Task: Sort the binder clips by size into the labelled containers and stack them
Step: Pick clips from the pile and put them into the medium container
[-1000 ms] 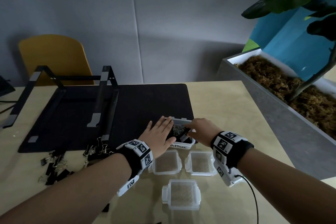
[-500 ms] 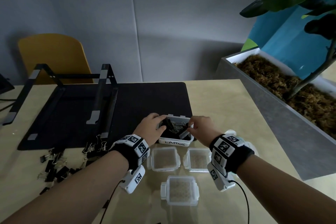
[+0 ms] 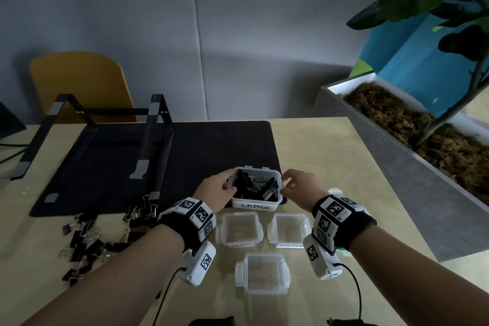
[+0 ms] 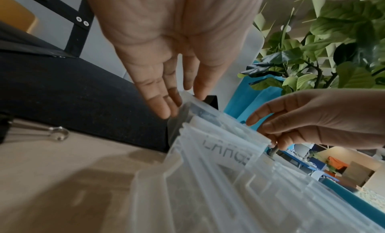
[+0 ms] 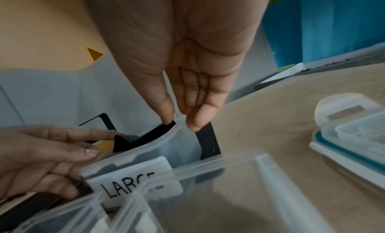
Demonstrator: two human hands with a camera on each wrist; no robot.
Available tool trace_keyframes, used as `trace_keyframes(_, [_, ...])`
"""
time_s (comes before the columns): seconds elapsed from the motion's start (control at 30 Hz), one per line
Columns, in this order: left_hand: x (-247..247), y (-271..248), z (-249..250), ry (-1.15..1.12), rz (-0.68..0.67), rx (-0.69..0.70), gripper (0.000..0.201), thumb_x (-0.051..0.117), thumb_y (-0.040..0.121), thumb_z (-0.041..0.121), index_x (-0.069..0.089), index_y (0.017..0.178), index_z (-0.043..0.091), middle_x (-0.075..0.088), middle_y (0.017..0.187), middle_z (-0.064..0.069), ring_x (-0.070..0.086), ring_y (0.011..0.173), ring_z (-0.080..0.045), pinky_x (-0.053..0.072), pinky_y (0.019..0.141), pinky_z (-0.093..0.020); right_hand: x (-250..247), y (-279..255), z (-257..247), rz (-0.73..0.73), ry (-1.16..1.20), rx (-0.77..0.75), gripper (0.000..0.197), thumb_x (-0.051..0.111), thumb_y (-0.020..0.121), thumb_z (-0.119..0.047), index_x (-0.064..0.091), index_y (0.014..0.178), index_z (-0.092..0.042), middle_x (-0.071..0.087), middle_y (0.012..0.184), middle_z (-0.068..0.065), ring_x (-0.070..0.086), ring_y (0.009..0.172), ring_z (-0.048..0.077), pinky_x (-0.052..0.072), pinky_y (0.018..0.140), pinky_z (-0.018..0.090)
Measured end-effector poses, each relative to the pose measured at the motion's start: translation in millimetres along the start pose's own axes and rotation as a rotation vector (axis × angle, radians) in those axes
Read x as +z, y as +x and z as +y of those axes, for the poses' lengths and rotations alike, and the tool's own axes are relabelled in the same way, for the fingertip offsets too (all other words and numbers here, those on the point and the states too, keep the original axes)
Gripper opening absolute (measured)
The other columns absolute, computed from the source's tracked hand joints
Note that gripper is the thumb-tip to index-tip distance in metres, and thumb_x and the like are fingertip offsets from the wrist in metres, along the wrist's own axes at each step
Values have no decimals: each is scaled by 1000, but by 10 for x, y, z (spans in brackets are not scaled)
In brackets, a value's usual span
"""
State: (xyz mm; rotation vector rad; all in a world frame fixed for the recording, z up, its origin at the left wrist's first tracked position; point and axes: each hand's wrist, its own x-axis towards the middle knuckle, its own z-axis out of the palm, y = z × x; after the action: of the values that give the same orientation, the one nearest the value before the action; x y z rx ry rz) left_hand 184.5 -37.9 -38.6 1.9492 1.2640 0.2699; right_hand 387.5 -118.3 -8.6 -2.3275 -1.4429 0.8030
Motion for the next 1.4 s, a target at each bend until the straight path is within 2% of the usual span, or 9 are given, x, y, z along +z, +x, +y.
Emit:
trace_keyframes(0.13, [-113,-115,-97,-10,17,-41,51,55,92,27,40,140,26,60,105,4,57,94,-13,47,89,-27,19,-140,13,23,20,-22,29,60,83,-19,59,113,-17,70,99,3,62,93,20,46,75,26])
trace_keyframes(0.27, [-248,-276,-303,23,-1,-114,43,58,89,22,51,131,23,55,107,6,57,91,-14,49,82,-28,85,-313,55,43,25,-67,27,62,84,-22,62,111,-16,64,91,-4,61,91,16,42,77,22])
trace_keyframes(0.4, [-346,-454,-545,144,-35,-92,37,61,86,15,58,122,21,52,106,4,56,102,-17,47,90,-26,168,-468,146,-2,-17,-98,29,62,85,-22,61,113,-16,64,107,0,57,93,13,42,82,21])
trace_keyframes(0.5, [-400,-565,-718,265,-60,-86,37,64,82,14,60,118,22,52,111,1,53,109,-17,42,93,-23,218,-531,216,-7,-88,-121,33,63,84,-25,59,117,-18,61,117,3,56,105,17,42,89,26])
trace_keyframes(0.7, [-337,-709,-892,334,-55,-142,61,75,69,22,50,125,25,46,121,1,47,115,-17,44,96,-28,278,-609,299,51,-133,-183,37,64,84,-30,58,119,-22,55,126,-2,45,120,18,36,102,30])
trace_keyframes(0.83, [-279,-732,-899,344,-15,-140,61,76,69,20,48,123,23,46,121,2,52,110,-15,46,89,-26,291,-654,361,90,-151,-167,45,68,80,-35,57,122,-24,51,131,-4,40,125,18,34,106,33])
trace_keyframes(1.0, [-269,-743,-893,342,-7,-103,45,75,71,21,57,112,25,46,114,6,54,102,-14,42,80,-21,362,-688,414,8,-170,-141,57,66,81,-36,47,134,-24,43,143,-3,34,133,17,28,110,31])
trace_keyframes(1.23, [-307,-763,-890,354,-114,-60,46,76,74,18,61,116,26,44,117,7,55,98,-11,50,91,-26,511,-692,448,-34,-135,-125,56,60,86,-32,42,138,-21,43,144,-3,33,134,16,26,112,29])
trace_keyframes(1.4, [-297,-798,-757,273,-45,24,37,70,78,21,61,114,21,50,111,8,55,98,-9,48,90,-23,507,-674,444,-15,-113,-131,51,57,89,-30,44,137,-20,44,142,-2,35,133,16,27,111,28])
